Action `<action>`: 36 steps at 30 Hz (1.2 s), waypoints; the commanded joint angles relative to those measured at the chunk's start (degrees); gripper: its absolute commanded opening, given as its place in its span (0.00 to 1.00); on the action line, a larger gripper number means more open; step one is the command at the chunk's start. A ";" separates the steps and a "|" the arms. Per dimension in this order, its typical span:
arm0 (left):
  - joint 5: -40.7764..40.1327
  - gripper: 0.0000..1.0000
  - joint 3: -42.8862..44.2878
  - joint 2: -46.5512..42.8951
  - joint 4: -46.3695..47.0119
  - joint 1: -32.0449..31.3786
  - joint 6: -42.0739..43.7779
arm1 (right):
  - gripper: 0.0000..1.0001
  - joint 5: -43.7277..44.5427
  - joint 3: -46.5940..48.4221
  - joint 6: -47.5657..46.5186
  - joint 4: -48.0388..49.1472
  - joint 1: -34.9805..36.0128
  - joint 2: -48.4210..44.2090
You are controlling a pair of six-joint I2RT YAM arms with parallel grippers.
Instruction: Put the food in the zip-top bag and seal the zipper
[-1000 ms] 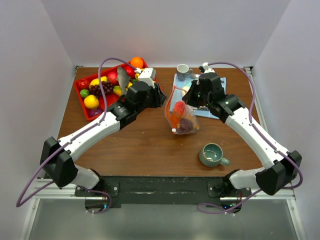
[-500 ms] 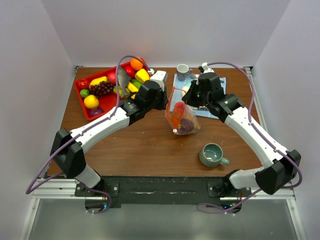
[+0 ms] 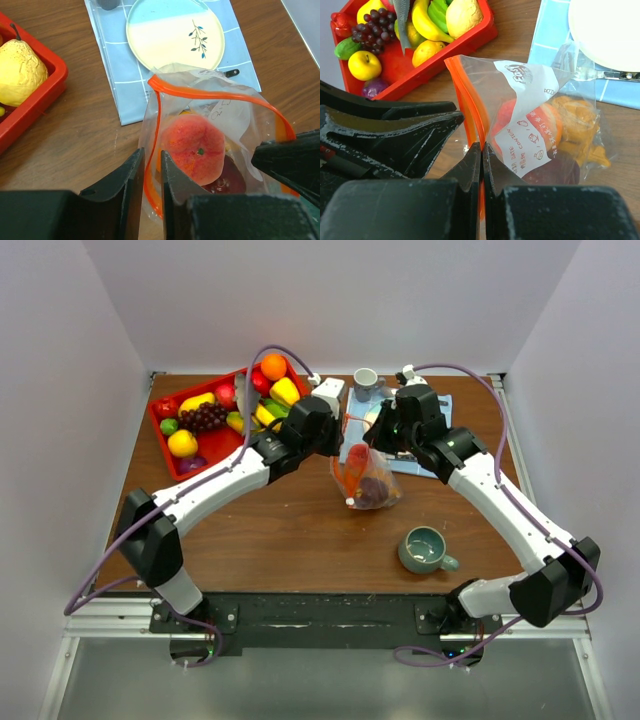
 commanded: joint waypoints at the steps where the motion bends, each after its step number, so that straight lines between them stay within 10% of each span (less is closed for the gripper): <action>1: -2.19 0.24 3.88 1.76 0.46 -0.31 2.20 | 0.00 0.54 2.73 -0.48 1.66 0.26 0.33; 17: 6.85 0.04 13.28 3.61 -4.98 1.00 2.03 | 0.00 3.00 0.45 -1.44 2.10 0.26 2.09; 23: 38.40 0.00 9.69 3.34 0.55 17.61 -10.20 | 0.00 6.16 -1.75 -2.93 0.97 0.26 0.69; 36: 43.07 0.00 15.83 4.30 -3.05 13.51 -8.62 | 0.00 10.04 11.33 -5.67 -6.07 0.43 1.21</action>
